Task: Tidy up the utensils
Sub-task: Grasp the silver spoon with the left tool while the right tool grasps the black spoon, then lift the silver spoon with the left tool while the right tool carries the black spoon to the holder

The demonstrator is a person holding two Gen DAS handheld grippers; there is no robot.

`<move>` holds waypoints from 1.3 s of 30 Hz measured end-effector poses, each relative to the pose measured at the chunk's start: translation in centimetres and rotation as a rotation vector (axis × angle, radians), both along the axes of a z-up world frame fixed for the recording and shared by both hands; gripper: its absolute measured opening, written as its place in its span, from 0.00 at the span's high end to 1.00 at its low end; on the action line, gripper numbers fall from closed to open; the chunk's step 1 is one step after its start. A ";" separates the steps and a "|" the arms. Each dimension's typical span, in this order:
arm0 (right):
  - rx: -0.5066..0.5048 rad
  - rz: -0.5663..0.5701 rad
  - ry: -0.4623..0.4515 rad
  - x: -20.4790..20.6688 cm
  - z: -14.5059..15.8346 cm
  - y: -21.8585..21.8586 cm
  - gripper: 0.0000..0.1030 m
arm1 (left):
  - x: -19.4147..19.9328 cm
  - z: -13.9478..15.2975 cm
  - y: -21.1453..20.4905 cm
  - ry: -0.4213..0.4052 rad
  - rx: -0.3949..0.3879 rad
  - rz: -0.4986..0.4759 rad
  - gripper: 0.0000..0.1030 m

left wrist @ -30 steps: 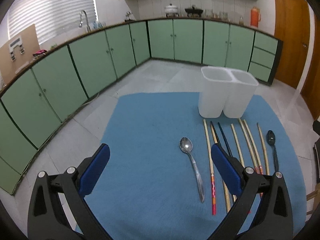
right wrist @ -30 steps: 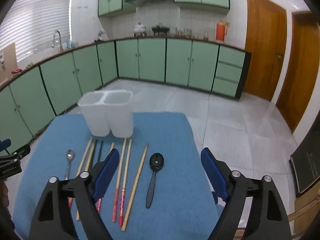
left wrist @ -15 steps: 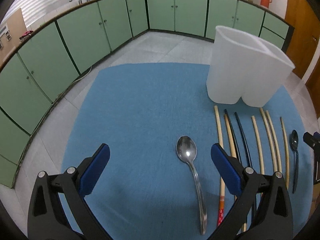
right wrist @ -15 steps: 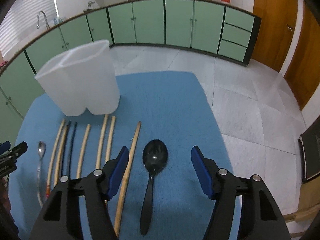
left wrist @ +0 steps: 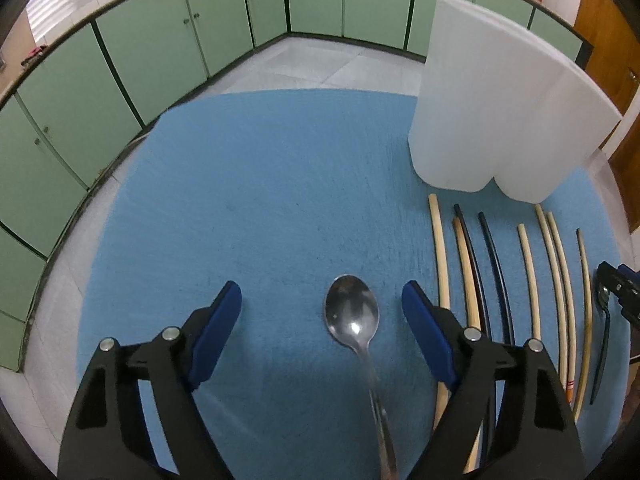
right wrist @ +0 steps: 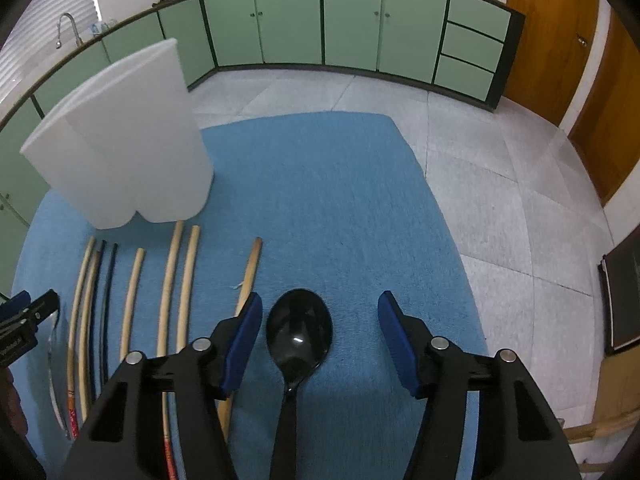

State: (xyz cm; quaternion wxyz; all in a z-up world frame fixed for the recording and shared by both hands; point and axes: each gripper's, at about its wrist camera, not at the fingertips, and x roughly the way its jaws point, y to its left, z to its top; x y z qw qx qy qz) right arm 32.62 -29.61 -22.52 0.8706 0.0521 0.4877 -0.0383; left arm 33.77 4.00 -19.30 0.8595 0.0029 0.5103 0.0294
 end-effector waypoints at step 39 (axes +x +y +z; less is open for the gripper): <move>0.064 0.086 -0.341 -5.1 9.8 0.1 0.68 | -5.6 8.8 -1.9 -0.323 -0.163 -0.069 0.75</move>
